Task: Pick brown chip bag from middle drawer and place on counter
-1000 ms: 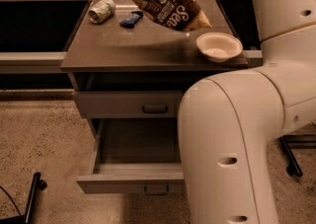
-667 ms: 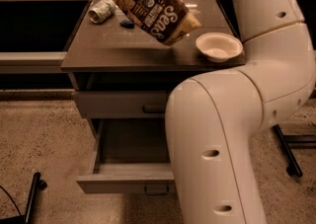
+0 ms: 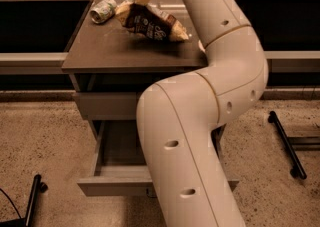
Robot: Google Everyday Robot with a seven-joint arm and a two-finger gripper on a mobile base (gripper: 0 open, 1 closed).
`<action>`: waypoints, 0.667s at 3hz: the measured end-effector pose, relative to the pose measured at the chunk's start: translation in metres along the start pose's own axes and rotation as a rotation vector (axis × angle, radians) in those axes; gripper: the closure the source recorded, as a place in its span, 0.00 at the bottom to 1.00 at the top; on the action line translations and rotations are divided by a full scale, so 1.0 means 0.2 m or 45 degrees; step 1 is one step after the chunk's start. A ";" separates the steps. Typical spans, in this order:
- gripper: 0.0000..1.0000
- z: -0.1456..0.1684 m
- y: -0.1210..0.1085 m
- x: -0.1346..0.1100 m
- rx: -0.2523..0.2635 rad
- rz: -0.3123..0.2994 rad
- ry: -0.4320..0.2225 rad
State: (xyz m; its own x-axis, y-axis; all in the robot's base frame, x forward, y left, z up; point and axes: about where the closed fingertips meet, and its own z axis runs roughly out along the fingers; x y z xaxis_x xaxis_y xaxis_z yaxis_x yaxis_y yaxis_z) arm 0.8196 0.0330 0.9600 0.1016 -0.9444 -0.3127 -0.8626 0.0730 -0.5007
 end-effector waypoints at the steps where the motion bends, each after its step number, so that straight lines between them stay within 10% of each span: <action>1: 0.36 0.04 0.00 -0.01 0.001 0.000 0.020; 2: 0.12 0.04 0.00 -0.01 0.001 0.000 0.020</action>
Offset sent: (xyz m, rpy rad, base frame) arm 0.0041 0.0040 -0.0056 -0.0133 0.0006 -0.0077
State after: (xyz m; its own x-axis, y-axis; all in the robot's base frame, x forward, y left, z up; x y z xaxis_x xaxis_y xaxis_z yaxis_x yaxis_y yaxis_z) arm 0.8236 0.0371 0.9543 0.0942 -0.9492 -0.3002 -0.8623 0.0729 -0.5011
